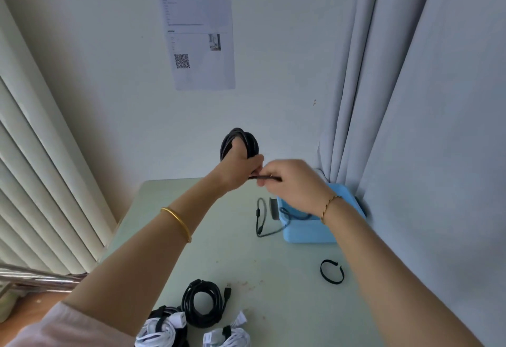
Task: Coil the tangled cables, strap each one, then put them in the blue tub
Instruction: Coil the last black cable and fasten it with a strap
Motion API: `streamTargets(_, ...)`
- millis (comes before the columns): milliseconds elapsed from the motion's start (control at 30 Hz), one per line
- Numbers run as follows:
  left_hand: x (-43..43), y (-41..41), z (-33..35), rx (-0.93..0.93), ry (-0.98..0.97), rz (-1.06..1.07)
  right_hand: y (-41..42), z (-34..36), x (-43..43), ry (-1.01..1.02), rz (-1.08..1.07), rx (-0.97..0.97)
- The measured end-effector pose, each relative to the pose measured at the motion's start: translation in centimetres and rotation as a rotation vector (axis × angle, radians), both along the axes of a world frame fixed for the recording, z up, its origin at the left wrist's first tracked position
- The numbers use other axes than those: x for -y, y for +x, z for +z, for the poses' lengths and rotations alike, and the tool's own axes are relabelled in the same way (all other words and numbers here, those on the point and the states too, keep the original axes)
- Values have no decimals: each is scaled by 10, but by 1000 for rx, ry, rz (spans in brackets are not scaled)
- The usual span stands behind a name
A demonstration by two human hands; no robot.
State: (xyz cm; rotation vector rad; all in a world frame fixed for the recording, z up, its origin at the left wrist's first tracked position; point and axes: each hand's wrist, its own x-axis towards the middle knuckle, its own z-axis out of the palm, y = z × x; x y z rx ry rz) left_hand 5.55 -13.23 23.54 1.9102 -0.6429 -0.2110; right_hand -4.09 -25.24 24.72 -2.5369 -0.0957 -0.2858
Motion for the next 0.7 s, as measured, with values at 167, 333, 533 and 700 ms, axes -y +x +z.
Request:
streamTargets(167, -11, -16, 6, -148, 92, -187, 8, 15, 18, -114, -204, 178)
streamTargets(333, -12, -27, 14, -331, -15, -394, 35, -8, 37, 263, -256, 208)
streamTargets(533, -3, -22, 25, -791, -583, -473, 36, -48, 18, 505, -190, 63)
streamTargets(700, 1, -8, 30, -837, -961, -306, 23, -69, 7, 365, -32, -141)
